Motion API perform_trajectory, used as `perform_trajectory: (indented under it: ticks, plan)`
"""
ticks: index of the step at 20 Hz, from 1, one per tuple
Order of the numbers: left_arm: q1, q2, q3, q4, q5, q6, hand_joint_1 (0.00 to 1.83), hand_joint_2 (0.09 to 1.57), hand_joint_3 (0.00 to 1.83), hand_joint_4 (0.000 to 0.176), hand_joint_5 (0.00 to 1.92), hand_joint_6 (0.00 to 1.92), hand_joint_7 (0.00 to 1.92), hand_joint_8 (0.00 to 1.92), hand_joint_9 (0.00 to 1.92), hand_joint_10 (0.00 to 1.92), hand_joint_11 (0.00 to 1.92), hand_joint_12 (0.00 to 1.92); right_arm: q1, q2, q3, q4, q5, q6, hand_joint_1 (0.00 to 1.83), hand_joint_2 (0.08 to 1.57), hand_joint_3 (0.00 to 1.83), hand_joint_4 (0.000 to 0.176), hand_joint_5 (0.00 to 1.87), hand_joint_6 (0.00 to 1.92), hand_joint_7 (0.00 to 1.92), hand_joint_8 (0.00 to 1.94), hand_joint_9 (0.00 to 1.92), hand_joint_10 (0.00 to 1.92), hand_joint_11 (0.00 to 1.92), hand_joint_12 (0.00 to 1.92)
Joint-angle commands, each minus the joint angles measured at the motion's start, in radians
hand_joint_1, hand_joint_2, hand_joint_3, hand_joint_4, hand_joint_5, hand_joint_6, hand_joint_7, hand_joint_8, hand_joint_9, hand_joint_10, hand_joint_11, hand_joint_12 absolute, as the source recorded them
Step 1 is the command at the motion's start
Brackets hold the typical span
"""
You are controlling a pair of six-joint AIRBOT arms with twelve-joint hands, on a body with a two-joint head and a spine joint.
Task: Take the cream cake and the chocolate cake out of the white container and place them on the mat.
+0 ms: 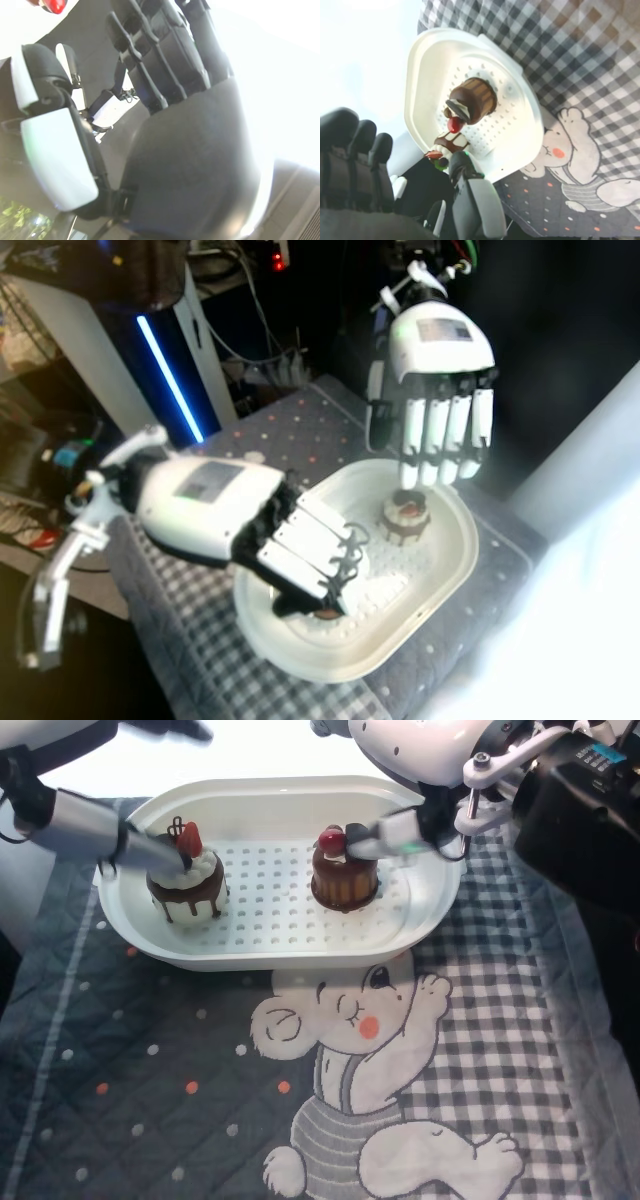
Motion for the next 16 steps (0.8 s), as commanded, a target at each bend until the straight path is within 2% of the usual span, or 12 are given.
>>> perform_trajectory:
  ticks: [1,4,7,12,14,16]
  plan:
    - [-0.010,-0.002,0.003,0.001,-0.126,0.002,0.71,0.84,0.04,0.000,0.22,0.03,0.15,0.01,0.11,0.04,0.00,0.77,0.016,0.003,-0.006,-0.023,0.123,-0.008,1.07,0.86,0.01,0.000,0.56,0.01,0.40,0.00,0.35,0.06,0.00,1.19]
    - [-0.008,-0.001,0.000,0.001,-0.132,0.002,0.74,0.86,0.02,0.000,0.22,0.02,0.15,0.00,0.10,0.02,0.00,0.70,0.016,0.009,-0.014,-0.023,0.133,-0.008,1.08,0.86,0.00,0.000,0.57,0.01,0.42,0.00,0.36,0.04,0.00,1.23]
    - [-0.008,-0.002,0.002,0.001,-0.134,0.002,0.78,0.89,0.01,0.005,0.24,0.01,0.18,0.01,0.15,0.03,0.00,0.86,0.016,0.010,-0.011,-0.022,0.135,-0.008,1.02,0.86,0.00,0.000,0.52,0.00,0.39,0.00,0.35,0.03,0.00,1.21]
    - [-0.016,-0.056,0.061,-0.020,-0.081,0.002,0.80,0.88,0.00,0.000,0.25,0.01,0.19,0.00,0.18,0.02,0.00,0.96,0.016,-0.033,0.044,0.016,0.102,-0.008,0.87,0.79,0.00,0.000,0.43,0.00,0.38,0.01,0.38,0.03,0.00,1.23]
    - [-0.012,-0.071,0.077,-0.030,-0.065,0.002,0.79,0.85,0.00,0.000,0.25,0.00,0.18,0.00,0.20,0.02,0.00,0.98,0.016,-0.056,0.060,0.033,0.087,-0.008,0.85,0.78,0.00,0.000,0.40,0.00,0.36,0.00,0.36,0.01,0.00,1.17]
    - [-0.006,-0.078,0.086,-0.037,-0.049,0.002,0.79,0.84,0.00,0.000,0.25,0.00,0.19,0.00,0.22,0.02,0.00,1.03,0.016,-0.071,0.065,0.040,0.074,-0.008,0.85,0.79,0.00,0.000,0.40,0.00,0.37,0.01,0.39,0.02,0.00,1.23]
